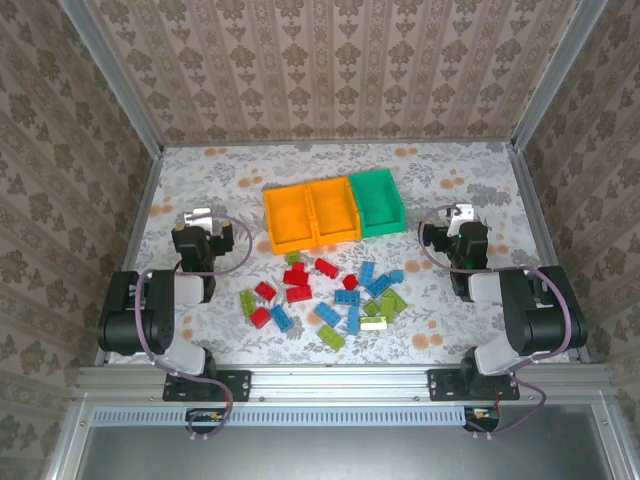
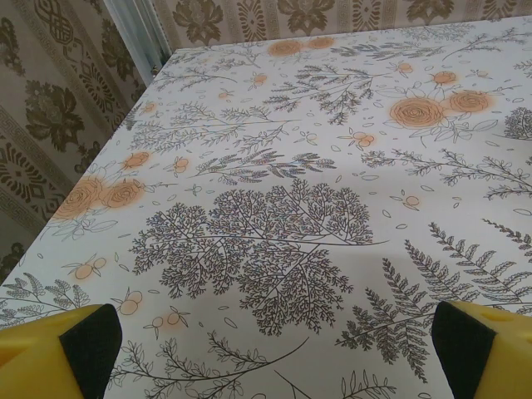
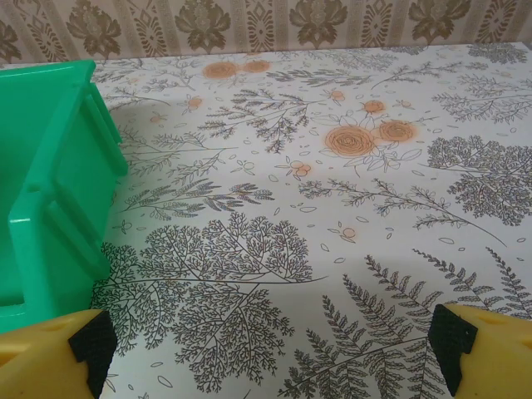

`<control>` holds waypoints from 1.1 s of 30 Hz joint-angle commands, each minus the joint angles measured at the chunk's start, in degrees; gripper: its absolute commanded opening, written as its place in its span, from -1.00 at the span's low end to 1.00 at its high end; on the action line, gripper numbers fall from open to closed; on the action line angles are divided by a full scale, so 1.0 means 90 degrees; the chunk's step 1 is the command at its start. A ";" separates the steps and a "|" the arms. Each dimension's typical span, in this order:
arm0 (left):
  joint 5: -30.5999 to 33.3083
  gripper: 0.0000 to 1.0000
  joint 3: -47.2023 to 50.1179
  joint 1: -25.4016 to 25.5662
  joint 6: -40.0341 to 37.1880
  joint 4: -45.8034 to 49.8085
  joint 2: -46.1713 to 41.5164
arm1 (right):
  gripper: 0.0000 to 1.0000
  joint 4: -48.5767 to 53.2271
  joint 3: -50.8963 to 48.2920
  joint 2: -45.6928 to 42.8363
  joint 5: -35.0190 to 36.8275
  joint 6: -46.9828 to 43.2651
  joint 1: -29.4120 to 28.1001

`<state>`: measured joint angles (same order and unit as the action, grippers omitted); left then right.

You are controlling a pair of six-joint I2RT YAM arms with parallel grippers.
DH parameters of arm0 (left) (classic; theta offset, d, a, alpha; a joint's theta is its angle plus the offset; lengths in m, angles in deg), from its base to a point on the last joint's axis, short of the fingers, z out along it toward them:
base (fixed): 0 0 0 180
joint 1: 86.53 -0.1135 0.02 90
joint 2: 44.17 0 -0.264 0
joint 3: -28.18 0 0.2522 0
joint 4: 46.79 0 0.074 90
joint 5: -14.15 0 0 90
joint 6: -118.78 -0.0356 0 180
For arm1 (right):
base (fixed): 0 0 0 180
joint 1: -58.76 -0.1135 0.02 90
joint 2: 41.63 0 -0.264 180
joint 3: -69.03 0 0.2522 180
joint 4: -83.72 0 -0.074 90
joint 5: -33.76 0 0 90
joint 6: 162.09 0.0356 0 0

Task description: Sort the legos into containers by color

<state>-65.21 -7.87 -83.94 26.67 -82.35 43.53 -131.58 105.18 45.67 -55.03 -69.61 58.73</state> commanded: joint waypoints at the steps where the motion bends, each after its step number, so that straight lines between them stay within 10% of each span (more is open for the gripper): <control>1: -0.0049 1.00 -0.0005 0.0023 0.0058 -0.0150 0.0039 | 0.99 0.0041 0.0117 0.0026 0.0046 -0.0080 -0.0040; 26: 0.0000 1.00 -0.0048 0.0041 -0.0003 -0.0071 -0.0027 | 0.99 0.0077 0.0124 -0.0005 -0.0020 -0.0037 0.0013; 33: 0.1549 1.00 -0.2465 0.0401 0.1296 0.5501 -0.1232 | 0.98 0.3857 0.1461 -0.1445 0.0098 0.0506 -0.0014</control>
<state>-58.31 -20.11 -80.95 30.26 -56.29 36.80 -112.30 112.48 38.66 -54.37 -68.10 58.73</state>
